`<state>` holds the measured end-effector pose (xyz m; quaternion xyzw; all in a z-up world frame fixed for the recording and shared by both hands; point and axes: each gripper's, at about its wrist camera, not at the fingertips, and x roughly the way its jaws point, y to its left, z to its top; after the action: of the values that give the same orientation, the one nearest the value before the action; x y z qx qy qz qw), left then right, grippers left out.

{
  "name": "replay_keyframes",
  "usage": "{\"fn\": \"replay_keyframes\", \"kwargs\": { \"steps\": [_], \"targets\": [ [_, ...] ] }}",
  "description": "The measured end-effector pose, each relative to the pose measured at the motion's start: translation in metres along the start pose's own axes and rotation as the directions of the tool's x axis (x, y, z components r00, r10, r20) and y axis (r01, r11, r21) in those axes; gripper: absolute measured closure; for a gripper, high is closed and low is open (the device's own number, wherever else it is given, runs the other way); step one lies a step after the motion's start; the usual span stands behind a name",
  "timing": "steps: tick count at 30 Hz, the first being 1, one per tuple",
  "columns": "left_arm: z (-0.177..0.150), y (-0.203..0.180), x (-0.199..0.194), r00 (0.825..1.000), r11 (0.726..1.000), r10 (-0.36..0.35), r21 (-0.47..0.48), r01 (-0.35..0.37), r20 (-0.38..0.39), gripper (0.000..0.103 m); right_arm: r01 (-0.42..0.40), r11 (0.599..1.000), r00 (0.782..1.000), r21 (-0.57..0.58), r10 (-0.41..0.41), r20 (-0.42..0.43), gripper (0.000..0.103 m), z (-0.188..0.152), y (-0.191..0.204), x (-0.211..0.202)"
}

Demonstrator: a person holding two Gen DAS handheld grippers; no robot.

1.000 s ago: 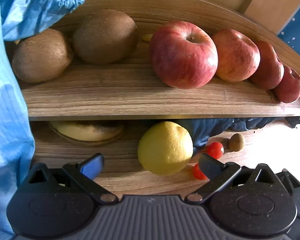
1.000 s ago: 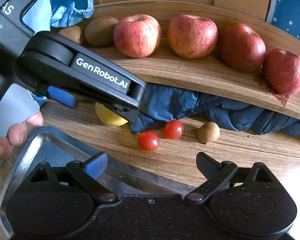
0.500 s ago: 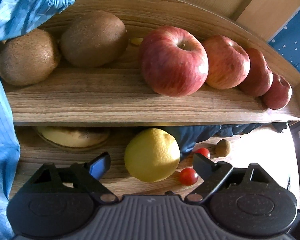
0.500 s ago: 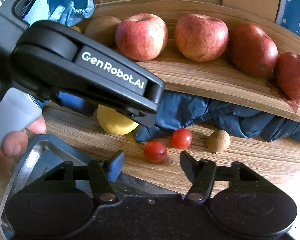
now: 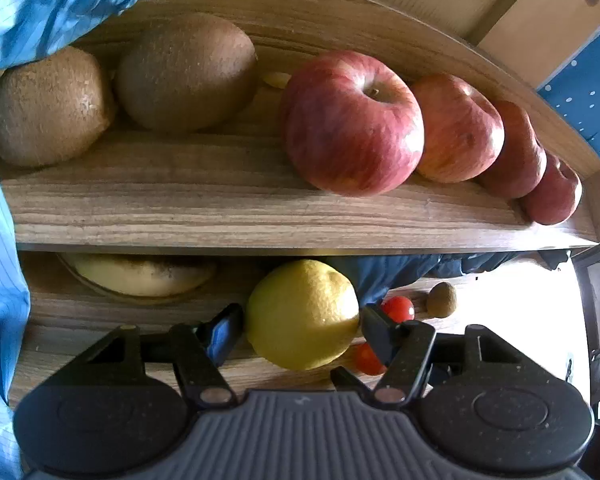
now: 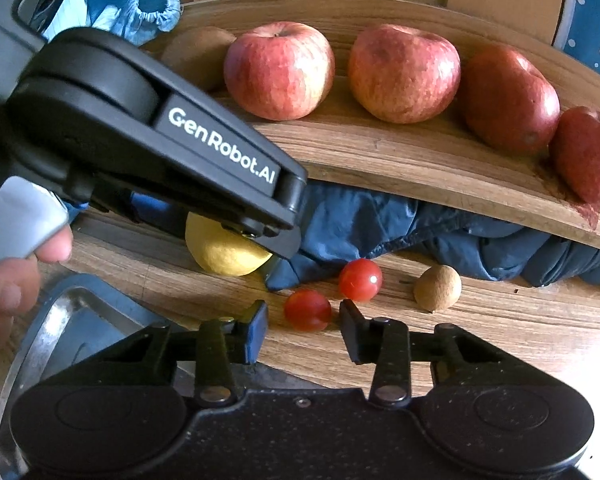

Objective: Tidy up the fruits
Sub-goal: 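Grasp a cherry tomato with the right tool while the left tool grasps the lemon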

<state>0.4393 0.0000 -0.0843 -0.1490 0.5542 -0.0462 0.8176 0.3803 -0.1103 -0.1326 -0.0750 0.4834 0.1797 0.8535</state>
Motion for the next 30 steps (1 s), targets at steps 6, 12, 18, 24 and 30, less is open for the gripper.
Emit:
{"fn": "replay_keyframes", "kwargs": {
  "steps": [6,12,18,24,30],
  "targets": [
    [-0.001,0.002,0.002,1.0,1.0,-0.001,-0.012,0.001,-0.006,0.039,0.006,1.0,1.0,-0.011,-0.006,0.0,0.07,-0.002,0.0,-0.002],
    [-0.002,0.002,0.002,1.0,1.0,-0.001,-0.019,0.001,0.0,0.039,0.011,1.0,1.0,-0.012,-0.011,0.003,0.076,-0.001,0.001,-0.001],
    [-0.004,0.002,0.002,1.0,1.0,0.002,-0.02,-0.002,0.008,0.04,0.004,1.0,1.0,-0.01,-0.004,0.006,0.077,-0.002,-0.001,-0.005],
    [-0.007,0.0,0.001,1.0,1.0,0.017,-0.024,-0.017,-0.001,0.04,-0.003,1.0,1.0,-0.012,0.003,0.012,0.077,-0.003,-0.003,-0.011],
    [-0.016,-0.003,-0.004,0.999,0.999,0.032,-0.025,-0.032,0.001,0.04,-0.005,1.0,1.0,-0.014,0.005,0.02,0.077,-0.007,-0.008,-0.019]
  ]
}}
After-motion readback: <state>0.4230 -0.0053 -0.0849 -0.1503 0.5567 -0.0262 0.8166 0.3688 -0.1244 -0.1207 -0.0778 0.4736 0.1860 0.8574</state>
